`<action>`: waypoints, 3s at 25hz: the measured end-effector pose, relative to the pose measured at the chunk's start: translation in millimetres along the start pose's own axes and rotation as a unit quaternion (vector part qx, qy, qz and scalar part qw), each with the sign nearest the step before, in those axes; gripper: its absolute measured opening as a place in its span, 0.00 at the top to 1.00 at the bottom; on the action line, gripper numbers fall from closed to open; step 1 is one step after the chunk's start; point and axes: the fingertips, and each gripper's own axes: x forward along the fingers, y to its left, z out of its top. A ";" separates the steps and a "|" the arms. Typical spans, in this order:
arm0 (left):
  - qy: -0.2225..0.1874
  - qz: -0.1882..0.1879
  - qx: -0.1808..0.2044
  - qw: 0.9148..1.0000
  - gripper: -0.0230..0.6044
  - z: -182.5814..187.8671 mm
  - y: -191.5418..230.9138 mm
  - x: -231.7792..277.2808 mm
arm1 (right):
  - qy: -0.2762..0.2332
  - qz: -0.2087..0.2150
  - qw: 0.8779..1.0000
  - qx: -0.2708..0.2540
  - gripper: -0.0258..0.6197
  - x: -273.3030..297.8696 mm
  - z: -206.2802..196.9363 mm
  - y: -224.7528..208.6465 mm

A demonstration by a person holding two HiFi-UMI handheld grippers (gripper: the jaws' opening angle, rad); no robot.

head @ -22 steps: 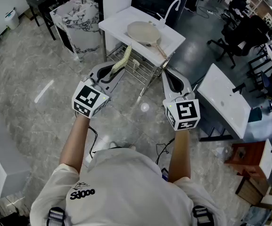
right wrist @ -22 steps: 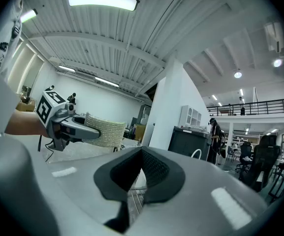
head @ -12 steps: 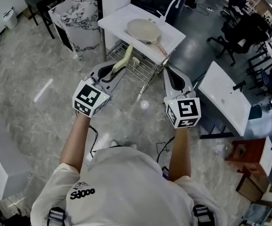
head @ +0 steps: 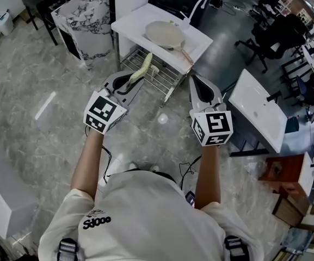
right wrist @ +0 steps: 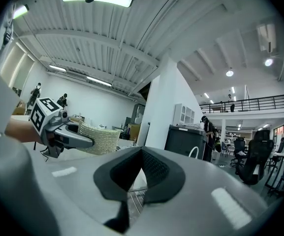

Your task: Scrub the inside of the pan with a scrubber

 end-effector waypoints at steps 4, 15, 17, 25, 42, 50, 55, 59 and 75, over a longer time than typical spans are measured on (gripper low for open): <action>-0.005 0.000 0.007 1.000 0.85 0.8 18.8 -4.0 | 0.001 -0.003 1.000 -0.010 0.95 8.3 4.0 8.3; 0.003 -0.012 -0.007 1.000 0.85 -14.8 34.5 -0.5 | 0.019 -0.014 1.000 0.000 0.95 24.8 -9.7 7.0; 0.006 -0.015 -0.012 1.000 0.85 -20.0 35.5 6.5 | 0.022 -0.009 1.000 -0.001 0.95 30.5 -14.0 6.0; 0.015 -0.015 -0.015 1.000 0.85 -30.7 51.6 39.4 | 0.021 -0.001 1.000 0.006 0.95 60.8 -25.6 -15.7; 0.023 -0.018 -0.026 0.999 0.85 -21.7 105.1 185.8 | 0.016 0.008 1.000 0.006 0.95 157.8 -47.7 -139.6; 0.024 -0.022 -0.037 0.999 0.85 -19.1 124.2 245.2 | 0.034 0.009 0.999 0.006 0.95 190.1 -61.6 -190.3; 0.028 -0.022 -0.046 0.998 0.85 -24.2 133.3 267.7 | 0.042 -0.006 0.999 0.028 0.95 206.7 -72.6 -219.5; 0.030 -0.011 -0.052 0.998 0.85 -27.2 144.3 287.5 | 0.051 -0.016 0.998 0.043 0.95 219.6 -85.0 -244.2; 0.042 0.031 -0.064 0.997 0.85 -54.3 181.0 354.4 | 0.062 0.005 0.997 0.051 0.95 261.4 -121.7 -289.2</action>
